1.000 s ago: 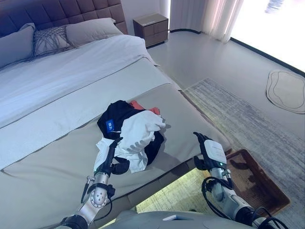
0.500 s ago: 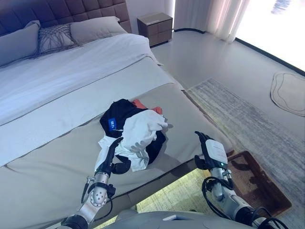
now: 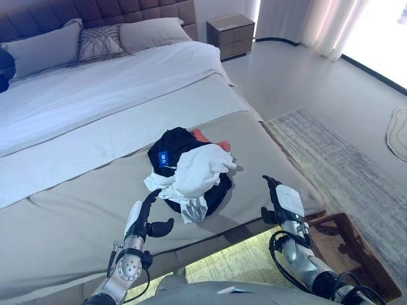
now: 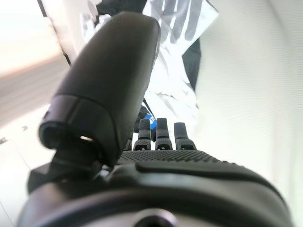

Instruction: Pick up the clothes from the bed and place them into the basket

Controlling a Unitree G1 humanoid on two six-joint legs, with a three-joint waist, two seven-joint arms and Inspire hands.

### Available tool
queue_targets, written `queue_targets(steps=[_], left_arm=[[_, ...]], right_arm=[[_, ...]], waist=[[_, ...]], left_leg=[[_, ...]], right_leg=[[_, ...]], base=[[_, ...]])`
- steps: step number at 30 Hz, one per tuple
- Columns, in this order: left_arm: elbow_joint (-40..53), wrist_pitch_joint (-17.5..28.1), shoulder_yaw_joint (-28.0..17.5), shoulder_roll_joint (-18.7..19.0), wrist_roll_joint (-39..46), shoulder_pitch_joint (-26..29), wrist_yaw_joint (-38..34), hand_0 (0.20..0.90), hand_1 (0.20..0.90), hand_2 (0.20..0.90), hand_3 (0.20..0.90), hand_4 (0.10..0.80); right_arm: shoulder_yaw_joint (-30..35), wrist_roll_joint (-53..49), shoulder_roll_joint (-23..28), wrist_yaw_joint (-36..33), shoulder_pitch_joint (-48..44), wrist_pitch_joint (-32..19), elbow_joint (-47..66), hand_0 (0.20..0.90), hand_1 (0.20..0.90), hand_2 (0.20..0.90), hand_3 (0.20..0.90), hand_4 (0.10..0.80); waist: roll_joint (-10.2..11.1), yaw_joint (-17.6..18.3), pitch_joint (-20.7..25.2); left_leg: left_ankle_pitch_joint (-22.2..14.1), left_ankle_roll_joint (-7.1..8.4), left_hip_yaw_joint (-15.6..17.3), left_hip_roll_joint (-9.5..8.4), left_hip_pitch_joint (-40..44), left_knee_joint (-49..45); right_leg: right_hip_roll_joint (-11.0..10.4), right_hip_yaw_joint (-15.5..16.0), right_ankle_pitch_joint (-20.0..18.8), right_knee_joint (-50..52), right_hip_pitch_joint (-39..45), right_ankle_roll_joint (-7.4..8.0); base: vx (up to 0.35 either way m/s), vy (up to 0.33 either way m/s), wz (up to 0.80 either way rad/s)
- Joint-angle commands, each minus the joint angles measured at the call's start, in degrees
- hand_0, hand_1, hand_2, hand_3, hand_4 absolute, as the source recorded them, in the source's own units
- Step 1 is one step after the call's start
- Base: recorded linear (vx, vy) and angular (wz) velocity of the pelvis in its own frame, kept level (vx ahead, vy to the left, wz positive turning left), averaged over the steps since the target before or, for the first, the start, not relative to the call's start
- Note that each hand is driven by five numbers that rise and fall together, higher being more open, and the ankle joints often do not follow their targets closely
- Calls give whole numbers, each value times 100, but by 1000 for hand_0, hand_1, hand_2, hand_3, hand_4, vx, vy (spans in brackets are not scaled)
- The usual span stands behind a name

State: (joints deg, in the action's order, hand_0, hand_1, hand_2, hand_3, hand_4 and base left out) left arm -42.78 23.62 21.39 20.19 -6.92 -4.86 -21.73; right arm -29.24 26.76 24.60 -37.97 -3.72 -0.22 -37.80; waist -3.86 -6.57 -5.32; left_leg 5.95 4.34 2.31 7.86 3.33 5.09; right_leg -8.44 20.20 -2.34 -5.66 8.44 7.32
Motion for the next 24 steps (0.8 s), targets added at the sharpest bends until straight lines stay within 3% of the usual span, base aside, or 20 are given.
queue_targets(steps=[1, 7, 12, 17, 24], left_arm=[[585, 319, -298, 467, -170, 471, -318, 900, 900, 900, 900, 800], [703, 340, -248, 617, -159, 683, -175, 900, 900, 900, 900, 800], [698, 405, -153, 607, -102, 813, -220, 900, 900, 900, 900, 800], [827, 676, -29, 648, 135, 1137, -324, 900, 900, 900, 900, 800], [1286, 972, 28, 663, 374, 1515, -553, 900, 900, 900, 900, 800]], right_arm=[[-142, -80, 40, -154, -985, 44, 539, 900, 900, 900, 900, 800], [-170, -324, 275, 113, -1902, 407, 512, 900, 900, 900, 900, 800], [-271, -476, 339, 249, -2750, 560, 252, 900, 900, 900, 900, 800], [-400, -668, 360, 361, -3969, 733, -395, 900, 900, 900, 900, 800], [-434, -707, 330, 439, -4939, 693, -1314, 900, 900, 900, 900, 800]], waist=[[390, -152, -111], [384, -315, -221], [337, -523, -397], [194, -797, -858], [25, -1178, -1430]], left_leg=[[-688, -142, -3, -404, 114, -9], [-575, -101, 196, -320, 3, -9], [-615, -147, -14, -416, -125, -237], [-649, -159, -309, -539, -758, -834], [-674, -124, -596, -701, -1209, -1085]], right_leg=[[74, -264, 387, 139, 23, -345], [-18, 99, 544, 504, -77, -417], [-136, 188, 738, 983, -242, -490], [-332, 317, 908, 1602, -744, -585], [-466, 444, 1071, 1936, -1057, -591]], base=[[32, 20, 14], [6, 54, 20], [18, 78, 22], [-106, 71, 18], [-59, 25, 17]])
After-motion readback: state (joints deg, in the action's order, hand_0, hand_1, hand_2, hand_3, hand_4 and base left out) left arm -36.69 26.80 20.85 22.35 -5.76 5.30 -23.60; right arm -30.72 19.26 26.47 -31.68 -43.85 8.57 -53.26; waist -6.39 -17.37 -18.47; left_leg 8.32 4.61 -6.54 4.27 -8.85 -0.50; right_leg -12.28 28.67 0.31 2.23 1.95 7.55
